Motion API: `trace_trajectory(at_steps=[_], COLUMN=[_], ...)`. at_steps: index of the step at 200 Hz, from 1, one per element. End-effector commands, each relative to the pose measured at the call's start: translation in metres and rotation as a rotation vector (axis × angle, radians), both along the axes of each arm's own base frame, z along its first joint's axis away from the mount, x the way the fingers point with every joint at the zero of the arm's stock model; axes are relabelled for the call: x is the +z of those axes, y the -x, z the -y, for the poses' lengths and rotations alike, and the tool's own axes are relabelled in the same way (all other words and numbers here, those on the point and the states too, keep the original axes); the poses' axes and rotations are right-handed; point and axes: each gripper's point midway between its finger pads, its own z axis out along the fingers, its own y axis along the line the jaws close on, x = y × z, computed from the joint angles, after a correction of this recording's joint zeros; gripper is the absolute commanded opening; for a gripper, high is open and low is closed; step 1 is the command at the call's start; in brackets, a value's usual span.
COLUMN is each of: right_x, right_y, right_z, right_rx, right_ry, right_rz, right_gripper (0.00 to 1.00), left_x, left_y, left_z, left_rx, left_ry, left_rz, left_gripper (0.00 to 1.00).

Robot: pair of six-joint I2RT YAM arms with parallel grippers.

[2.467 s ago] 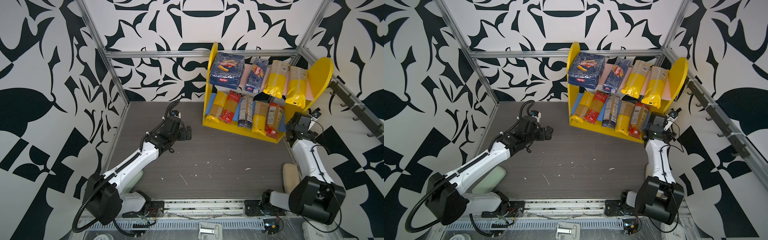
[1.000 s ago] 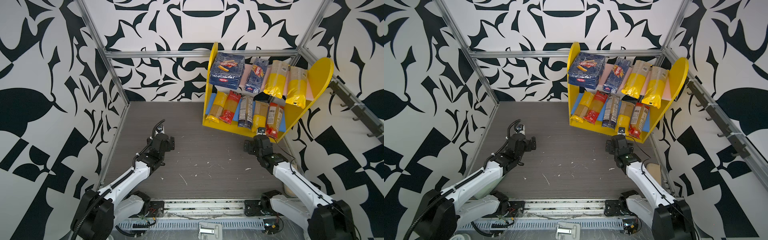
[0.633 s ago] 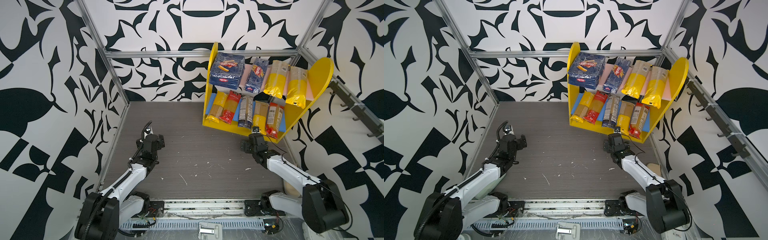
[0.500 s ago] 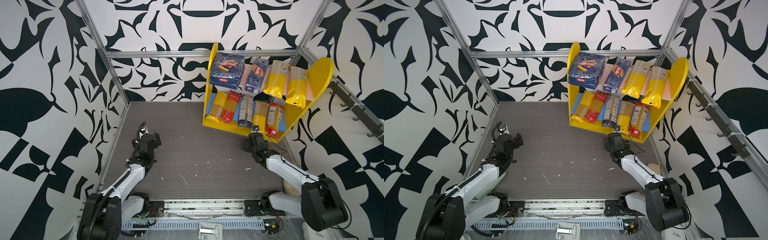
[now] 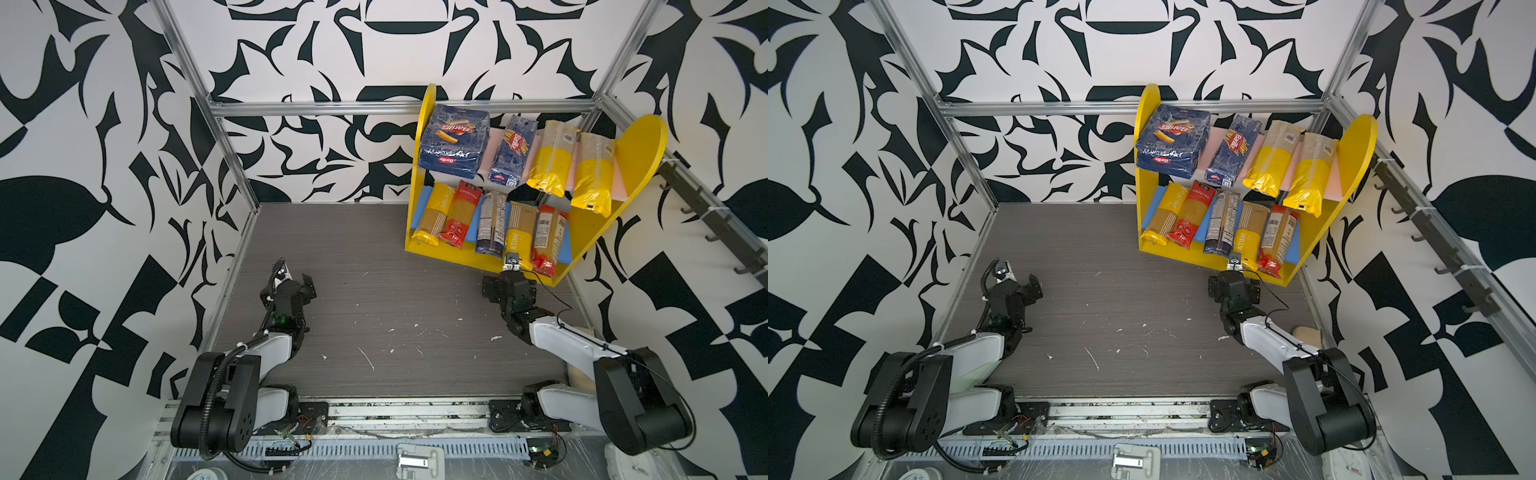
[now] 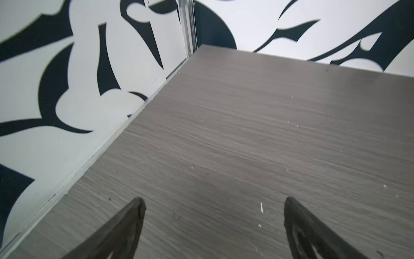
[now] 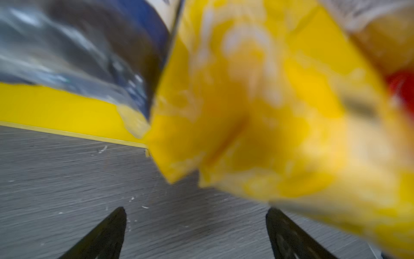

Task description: Place and organize the pasta boxes and bags onto the shelf

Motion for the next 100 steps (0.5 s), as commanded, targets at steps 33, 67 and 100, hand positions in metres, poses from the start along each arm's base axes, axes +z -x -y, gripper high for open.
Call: trace_trajectory(at_steps=[33, 67, 100], right_x=[0.007, 0.010, 0.010], right_y=[-0.023, -0.028, -0.042], right_z=[0.009, 0.008, 0.002], right_rx=[-0.030, -0.028, 0.021], right_ry=[0.026, 0.035, 0.048], right_rz=[0.087, 0.107, 0.119], right_gripper=[1.00, 1.00, 1.00], left_x=[0.020, 0.007, -0.002], left_y=[-0.008, -0.015, -0.024], left_z=[-0.007, -0.007, 0.002], left_rx=[0.009, -0.029, -0.083], left_ry=[-0.044, -0.051, -0.069], left_rz=[0.117, 0.166, 0.163], left_gripper=[0.99, 0.99, 0.99])
